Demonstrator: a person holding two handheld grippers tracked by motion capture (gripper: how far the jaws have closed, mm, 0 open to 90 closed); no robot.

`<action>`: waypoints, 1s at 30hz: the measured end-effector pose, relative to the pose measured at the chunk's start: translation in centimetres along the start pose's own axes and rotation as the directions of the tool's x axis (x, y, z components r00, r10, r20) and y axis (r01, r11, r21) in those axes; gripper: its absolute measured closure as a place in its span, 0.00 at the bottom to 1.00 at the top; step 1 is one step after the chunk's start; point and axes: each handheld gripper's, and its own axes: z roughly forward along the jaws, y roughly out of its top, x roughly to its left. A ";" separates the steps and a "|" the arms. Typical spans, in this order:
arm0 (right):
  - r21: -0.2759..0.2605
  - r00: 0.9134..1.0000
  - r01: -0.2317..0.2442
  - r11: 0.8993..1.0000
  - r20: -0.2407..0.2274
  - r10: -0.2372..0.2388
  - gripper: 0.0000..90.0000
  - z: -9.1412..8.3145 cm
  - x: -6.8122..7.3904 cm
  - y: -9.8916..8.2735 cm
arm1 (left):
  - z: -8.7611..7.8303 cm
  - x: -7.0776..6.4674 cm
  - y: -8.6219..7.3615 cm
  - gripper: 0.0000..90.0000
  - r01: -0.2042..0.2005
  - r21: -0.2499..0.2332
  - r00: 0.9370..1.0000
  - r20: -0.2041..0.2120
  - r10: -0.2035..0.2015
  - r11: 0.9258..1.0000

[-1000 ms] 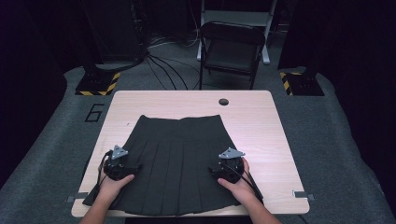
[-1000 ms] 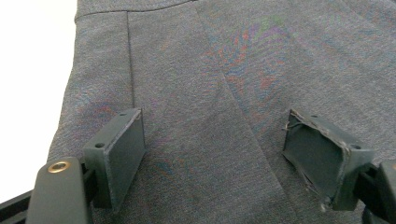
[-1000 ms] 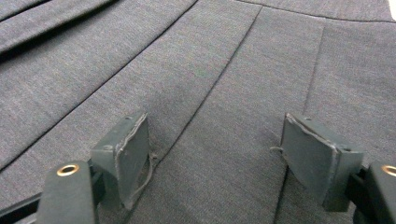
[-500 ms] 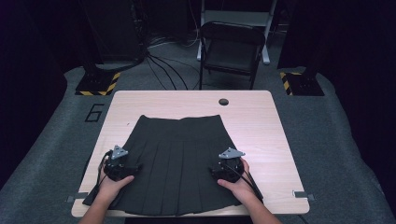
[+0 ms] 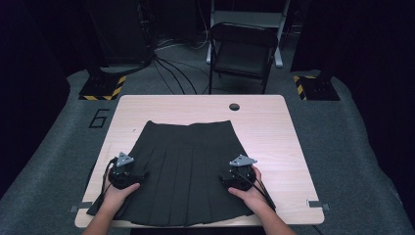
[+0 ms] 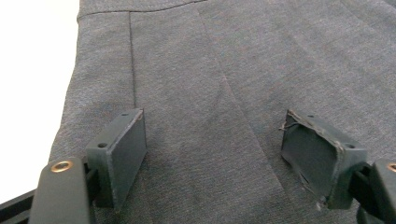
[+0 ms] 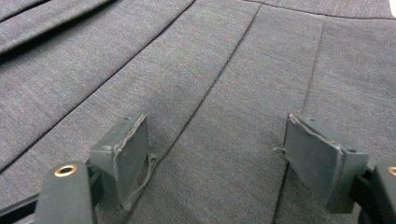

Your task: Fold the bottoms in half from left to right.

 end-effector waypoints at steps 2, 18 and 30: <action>0.012 1.000 -0.014 1.000 0.001 0.014 0.27 -0.1 0.1 0.1 | 0.0 0.0 0.0 0.27 0.006 0.001 1.000 -0.003 -0.006 1.000; 0.048 1.000 -0.005 0.999 0.009 0.004 0.36 -0.9 0.1 0.6 | -1.2 0.0 0.5 0.37 0.074 0.001 0.997 -0.015 -0.074 0.997; 0.047 1.000 -0.011 0.999 0.012 0.011 0.46 -1.3 -0.3 0.6 | -2.2 0.3 0.8 0.47 0.090 -0.039 0.996 -0.012 -0.091 0.995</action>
